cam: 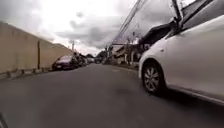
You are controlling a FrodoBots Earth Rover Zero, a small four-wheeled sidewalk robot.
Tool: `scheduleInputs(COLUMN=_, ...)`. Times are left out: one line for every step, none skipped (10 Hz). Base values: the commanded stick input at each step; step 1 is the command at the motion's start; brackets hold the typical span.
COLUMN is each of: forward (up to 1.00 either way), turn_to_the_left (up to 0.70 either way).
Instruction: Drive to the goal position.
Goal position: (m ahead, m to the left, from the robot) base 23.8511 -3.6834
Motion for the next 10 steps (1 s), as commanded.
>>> scheduleInputs(forward=0.70, turn_to_the_left=0.00)
scheduleInputs(forward=0.70, turn_to_the_left=0.00)
scheduleInputs(forward=0.70, turn_to_the_left=0.00)
scheduleInputs(forward=0.70, turn_to_the_left=0.00)
scheduleInputs(forward=0.70, turn_to_the_left=0.00)
scheduleInputs(forward=0.70, turn_to_the_left=0.00)
scheduleInputs(forward=0.70, turn_to_the_left=0.00)
scheduleInputs(forward=0.70, turn_to_the_left=0.00)
scheduleInputs(forward=0.70, turn_to_the_left=0.00)
scheduleInputs(forward=0.70, turn_to_the_left=0.00)
